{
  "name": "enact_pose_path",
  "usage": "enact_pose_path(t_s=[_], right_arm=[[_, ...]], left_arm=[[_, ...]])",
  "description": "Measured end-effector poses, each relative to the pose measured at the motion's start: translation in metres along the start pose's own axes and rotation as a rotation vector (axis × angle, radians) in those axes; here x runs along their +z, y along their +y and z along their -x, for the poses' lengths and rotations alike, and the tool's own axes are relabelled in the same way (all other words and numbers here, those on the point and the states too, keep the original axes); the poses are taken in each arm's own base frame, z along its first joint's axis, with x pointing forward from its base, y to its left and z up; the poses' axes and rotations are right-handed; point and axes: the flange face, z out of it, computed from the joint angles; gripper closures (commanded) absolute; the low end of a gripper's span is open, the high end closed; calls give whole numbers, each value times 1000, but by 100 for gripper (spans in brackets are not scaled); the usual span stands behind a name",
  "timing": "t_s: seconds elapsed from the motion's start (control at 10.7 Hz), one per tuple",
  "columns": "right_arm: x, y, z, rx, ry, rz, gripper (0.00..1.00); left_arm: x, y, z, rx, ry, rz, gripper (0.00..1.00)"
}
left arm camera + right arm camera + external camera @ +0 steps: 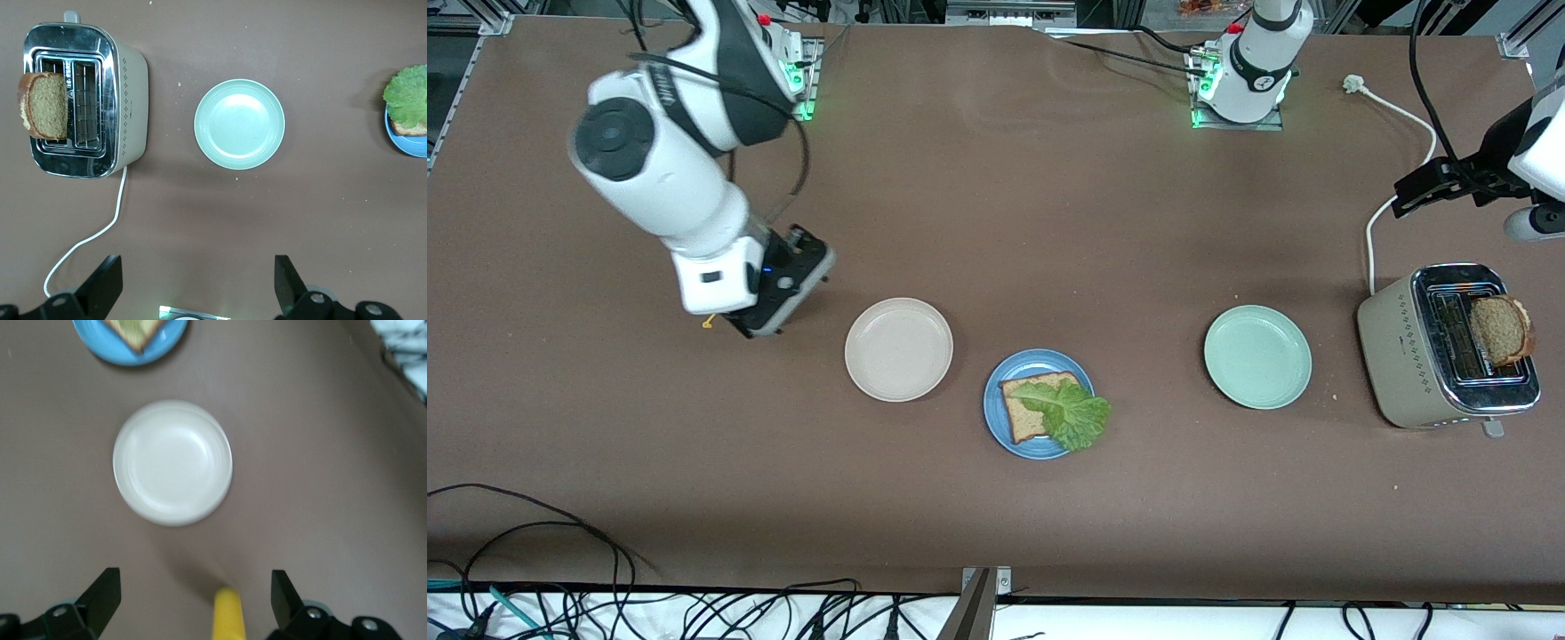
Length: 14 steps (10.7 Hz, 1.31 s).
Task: Make sandwich in blue plate with both arms
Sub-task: 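Move the right gripper over the yellow squeeze bottle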
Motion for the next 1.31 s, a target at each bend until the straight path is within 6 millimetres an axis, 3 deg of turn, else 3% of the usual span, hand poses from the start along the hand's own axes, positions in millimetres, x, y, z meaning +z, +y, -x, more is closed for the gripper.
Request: enact_pose_path(t_s=[0.28, 0.47, 0.56, 0.93, 1.31], right_arm=[[-27, 42, 63, -24, -88, -54, 0], [-41, 58, 103, 26, -112, -74, 0], [-40, 62, 126, 55, -119, -88, 0], [-11, 53, 210, 157, -31, -76, 1], [40, 51, 276, 103, 61, -90, 2]], left_arm=[[0, 0, 0, 0, 0, 0, 0], [0, 0, 0, 0, 0, 0, 0], [0, 0, 0, 0, 0, 0, 0], [0, 0, 0, 0, 0, 0, 0], [0, 0, 0, 0, 0, 0, 0]])
